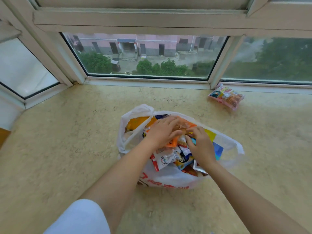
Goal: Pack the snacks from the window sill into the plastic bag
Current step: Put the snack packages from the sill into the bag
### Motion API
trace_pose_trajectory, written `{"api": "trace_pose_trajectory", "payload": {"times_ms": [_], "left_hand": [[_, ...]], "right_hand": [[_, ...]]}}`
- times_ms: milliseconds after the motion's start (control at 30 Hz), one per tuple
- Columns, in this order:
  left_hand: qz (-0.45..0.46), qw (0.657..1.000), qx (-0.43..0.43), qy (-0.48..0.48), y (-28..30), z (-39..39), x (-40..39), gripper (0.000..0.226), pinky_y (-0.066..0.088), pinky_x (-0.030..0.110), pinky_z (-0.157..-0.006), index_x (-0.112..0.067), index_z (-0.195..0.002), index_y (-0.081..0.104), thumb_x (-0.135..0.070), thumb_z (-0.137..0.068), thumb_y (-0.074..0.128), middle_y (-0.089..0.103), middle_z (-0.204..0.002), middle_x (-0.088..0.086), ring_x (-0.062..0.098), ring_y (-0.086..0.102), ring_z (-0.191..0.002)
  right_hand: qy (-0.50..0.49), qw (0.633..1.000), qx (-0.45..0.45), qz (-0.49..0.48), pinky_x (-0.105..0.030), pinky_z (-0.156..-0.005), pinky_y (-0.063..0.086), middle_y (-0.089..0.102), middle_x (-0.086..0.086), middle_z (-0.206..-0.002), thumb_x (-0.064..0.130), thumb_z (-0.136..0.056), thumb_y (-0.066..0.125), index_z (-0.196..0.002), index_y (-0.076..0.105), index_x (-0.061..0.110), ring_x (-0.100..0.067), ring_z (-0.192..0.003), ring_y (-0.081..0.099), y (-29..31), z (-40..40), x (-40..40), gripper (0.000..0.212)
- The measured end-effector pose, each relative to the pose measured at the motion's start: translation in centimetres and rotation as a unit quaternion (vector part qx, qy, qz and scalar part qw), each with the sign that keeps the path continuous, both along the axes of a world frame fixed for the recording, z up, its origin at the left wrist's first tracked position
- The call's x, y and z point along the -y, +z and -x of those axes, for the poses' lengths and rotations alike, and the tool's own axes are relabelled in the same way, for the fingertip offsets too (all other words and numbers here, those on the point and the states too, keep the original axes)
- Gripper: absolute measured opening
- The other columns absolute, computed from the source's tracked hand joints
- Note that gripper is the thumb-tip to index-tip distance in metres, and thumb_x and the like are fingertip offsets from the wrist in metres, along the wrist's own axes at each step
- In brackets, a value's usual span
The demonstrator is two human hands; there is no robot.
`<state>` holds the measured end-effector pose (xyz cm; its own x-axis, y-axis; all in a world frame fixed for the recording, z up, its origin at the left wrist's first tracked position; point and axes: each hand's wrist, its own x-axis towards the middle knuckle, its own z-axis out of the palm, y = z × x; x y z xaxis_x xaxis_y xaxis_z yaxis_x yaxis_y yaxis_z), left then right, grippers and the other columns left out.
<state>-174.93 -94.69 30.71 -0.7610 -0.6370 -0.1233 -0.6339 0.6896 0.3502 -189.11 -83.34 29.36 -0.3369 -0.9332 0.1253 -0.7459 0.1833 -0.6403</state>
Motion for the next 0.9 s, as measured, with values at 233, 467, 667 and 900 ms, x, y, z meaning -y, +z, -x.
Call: {"api": "trace_pose_trajectory", "payload": {"times_ms": [233,467,667,900], "left_hand": [[0.046,0.996,0.035,0.06,0.7,-5.7,-3.6,0.052,0.034,0.039,-0.103,-0.019,-0.144,0.033,-0.047,-0.102,0.025,0.036,-0.149,0.002,0.023,0.037,-0.134],[0.204,0.93,0.305,0.027,0.7,-11.4,-5.0,0.059,0.023,0.04,-0.11,-0.013,-0.151,0.012,-0.031,-0.101,0.036,0.029,-0.15,0.003,0.023,0.031,-0.135],[0.319,0.868,0.367,-0.097,4.6,-13.7,-5.2,0.023,0.037,0.027,-0.088,-0.027,-0.101,0.068,-0.017,-0.089,0.052,0.062,-0.104,-0.01,0.017,0.045,-0.119],[0.406,0.871,0.239,-0.141,9.4,-15.8,-4.4,0.021,0.027,0.03,-0.07,-0.025,-0.064,0.063,-0.007,-0.054,0.061,0.056,-0.066,-0.01,0.012,0.058,-0.081]], "right_hand": [[0.02,0.983,-0.005,-0.182,-0.031,-0.072,0.048,0.063,0.003,-0.104,0.033,-0.08,0.063,-0.113,0.056,0.02,-0.017,-0.094,0.06,-2.5,-6.7,-8.9,0.036],[-0.018,0.964,-0.027,-0.263,-0.032,-0.065,0.041,0.063,-0.004,-0.106,0.025,-0.082,0.064,-0.124,0.051,0.024,-0.023,-0.097,0.06,-1.6,-9.0,-9.4,0.043],[0.041,0.969,-0.155,-0.186,-0.032,-0.065,0.031,0.063,0.003,-0.078,0.026,-0.082,0.068,-0.073,0.068,0.018,-0.02,-0.082,0.054,0.9,-9.3,-9.7,0.013],[-0.046,0.975,-0.198,-0.089,-0.029,-0.057,0.033,0.059,0.007,-0.062,0.011,-0.059,0.086,-0.063,0.06,0.021,-0.021,-0.061,0.056,2.1,-9.4,-10.9,0.027]]}}
